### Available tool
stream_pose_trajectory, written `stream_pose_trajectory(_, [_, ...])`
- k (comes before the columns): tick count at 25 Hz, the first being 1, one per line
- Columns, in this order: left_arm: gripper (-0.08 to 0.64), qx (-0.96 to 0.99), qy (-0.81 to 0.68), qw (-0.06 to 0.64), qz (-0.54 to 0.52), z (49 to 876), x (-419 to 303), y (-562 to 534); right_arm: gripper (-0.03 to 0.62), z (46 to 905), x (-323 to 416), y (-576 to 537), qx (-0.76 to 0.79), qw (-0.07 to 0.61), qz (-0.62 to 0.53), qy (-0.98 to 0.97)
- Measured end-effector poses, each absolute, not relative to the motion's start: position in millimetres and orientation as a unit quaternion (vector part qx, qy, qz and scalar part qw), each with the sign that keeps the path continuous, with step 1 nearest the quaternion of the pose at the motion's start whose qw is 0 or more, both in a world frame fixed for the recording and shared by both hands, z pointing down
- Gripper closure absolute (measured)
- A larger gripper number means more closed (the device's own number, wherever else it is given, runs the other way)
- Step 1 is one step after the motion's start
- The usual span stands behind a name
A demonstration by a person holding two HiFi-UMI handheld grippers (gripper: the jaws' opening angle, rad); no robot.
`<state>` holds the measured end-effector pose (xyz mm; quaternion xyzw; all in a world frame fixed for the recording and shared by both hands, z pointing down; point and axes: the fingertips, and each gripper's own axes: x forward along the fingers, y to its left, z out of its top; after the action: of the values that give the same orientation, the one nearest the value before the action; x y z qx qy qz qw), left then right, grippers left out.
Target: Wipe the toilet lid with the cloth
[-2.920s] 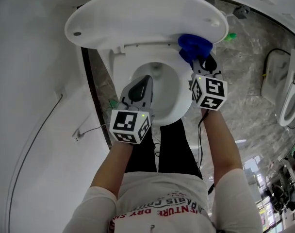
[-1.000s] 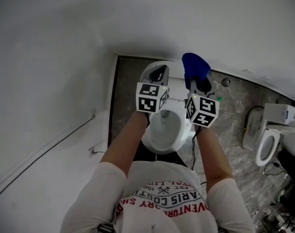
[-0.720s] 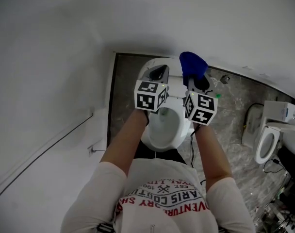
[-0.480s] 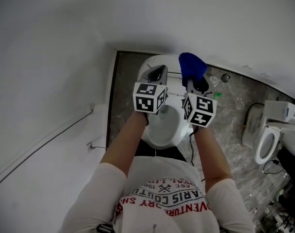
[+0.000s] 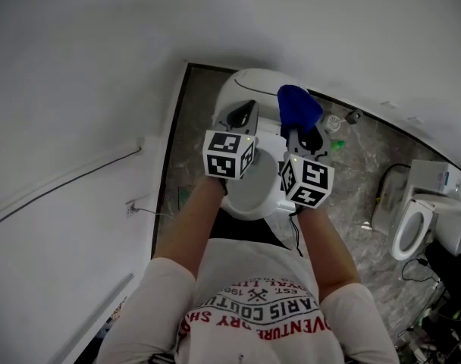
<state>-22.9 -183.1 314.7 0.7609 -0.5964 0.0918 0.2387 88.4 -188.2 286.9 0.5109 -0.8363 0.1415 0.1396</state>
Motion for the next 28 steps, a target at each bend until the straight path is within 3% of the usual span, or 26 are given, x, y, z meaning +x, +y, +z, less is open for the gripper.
stream_pose_trajectory(19, [0.554, 0.792, -0.540, 0.264, 0.101, 360.8, -5.2, -6.1, 0.494, 335.3, 100.9, -18.8, 0.546, 0.162, 0.169, -0.805])
stream_pose_trajectory(28, [0.554, 0.771, -0.534, 0.333, 0.095, 408.2, -0.4, 59.9, 0.494, 382.4, 111.1, 52.5, 0.547, 0.189, 0.203, -0.790])
